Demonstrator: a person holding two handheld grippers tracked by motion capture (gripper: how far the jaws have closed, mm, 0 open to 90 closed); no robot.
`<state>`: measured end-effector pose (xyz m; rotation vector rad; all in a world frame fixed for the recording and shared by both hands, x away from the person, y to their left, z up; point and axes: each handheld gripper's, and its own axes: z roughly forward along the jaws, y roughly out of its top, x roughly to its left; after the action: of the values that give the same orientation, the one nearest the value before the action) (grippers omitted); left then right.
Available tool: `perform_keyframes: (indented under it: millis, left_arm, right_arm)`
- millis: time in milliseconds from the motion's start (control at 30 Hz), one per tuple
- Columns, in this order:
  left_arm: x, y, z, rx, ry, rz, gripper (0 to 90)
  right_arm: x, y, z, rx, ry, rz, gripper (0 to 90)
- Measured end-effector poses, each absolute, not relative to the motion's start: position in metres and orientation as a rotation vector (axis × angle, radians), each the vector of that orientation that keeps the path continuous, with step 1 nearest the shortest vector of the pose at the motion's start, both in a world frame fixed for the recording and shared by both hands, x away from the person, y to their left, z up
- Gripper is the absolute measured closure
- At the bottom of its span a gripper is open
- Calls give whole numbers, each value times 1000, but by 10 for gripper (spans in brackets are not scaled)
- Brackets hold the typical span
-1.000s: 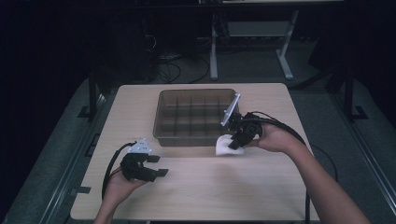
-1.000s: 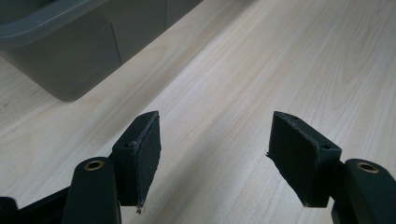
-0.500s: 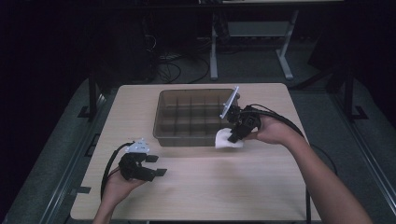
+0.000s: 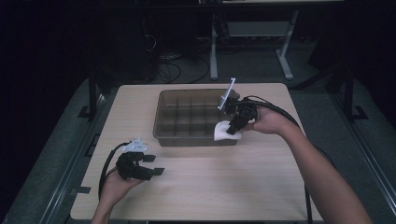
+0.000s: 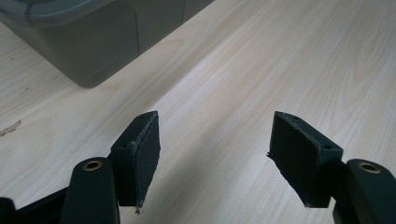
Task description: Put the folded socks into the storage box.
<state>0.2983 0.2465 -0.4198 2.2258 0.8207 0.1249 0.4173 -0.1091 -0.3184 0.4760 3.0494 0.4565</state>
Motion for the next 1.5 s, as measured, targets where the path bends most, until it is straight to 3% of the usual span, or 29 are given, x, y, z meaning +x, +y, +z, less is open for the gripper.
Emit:
perform_keyframes:
  millis: [1500]
  left_arm:
    - [298, 256, -425, 2222, 861, 118, 322]
  right_arm:
    - [471, -116, -360, 575, 3068, 468, 726]
